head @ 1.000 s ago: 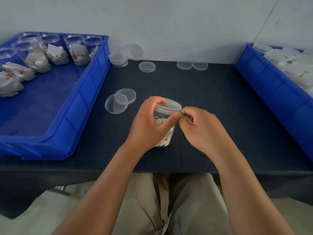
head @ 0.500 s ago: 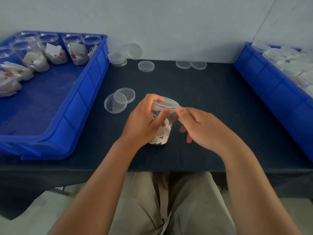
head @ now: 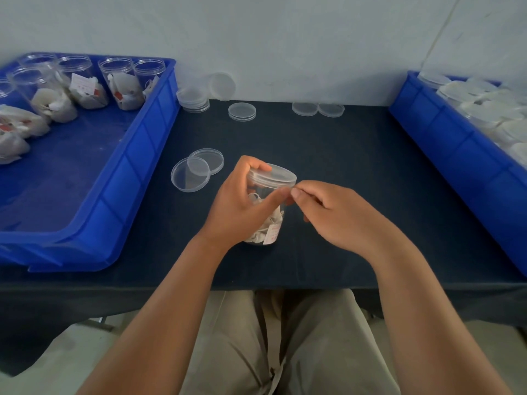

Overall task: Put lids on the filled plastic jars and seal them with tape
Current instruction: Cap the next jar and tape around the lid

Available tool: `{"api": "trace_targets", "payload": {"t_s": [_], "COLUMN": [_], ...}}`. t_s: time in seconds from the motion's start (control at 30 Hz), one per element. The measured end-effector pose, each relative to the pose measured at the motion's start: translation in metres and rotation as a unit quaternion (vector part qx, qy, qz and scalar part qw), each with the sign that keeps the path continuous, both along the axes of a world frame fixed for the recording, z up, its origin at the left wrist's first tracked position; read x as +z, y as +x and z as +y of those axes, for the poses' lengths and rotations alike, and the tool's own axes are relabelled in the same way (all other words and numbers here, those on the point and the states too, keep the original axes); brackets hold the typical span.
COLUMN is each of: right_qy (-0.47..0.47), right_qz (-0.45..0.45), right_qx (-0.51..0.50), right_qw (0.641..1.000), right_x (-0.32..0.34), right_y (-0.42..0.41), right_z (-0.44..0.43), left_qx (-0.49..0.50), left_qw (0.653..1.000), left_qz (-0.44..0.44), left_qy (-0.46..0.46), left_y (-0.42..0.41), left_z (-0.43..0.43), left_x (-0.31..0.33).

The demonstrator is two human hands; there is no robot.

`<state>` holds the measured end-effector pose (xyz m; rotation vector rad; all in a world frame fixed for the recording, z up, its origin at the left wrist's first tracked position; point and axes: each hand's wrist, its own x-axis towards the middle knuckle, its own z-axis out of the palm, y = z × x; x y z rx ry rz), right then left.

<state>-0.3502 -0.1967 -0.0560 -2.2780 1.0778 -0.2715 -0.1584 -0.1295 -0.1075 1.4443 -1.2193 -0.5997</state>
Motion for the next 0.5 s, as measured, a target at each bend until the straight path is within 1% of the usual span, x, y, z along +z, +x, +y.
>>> {"api": "trace_targets", "payload": {"t_s": [0.07, 0.2, 0.33, 0.5], "right_qy": [0.009, 0.034, 0.044, 0.043], "right_qz": [0.009, 0.024, 0.03, 0.039], "right_qx": [0.016, 0.042, 0.062, 0.049], "right_qw": [1.0, 0.998, 0.997, 0.997], "right_x": [0.0, 0.002, 0.003, 0.003], "right_y": [-0.001, -0.003, -0.007, -0.016], "right_z": [-0.003, -0.008, -0.009, -0.017], "left_qx": [-0.008, -0.009, -0.037, -0.071], "left_qw": [1.0, 1.0, 0.997, 0.996], "left_qz": [0.017, 0.025, 0.062, 0.062], "left_qy": [-0.001, -0.001, -0.003, -0.005], "left_y": [0.002, 0.004, 0.01, 0.018], "left_z": [0.0, -0.001, -0.002, -0.005], "left_x": [0.0, -0.001, -0.005, -0.004]}}
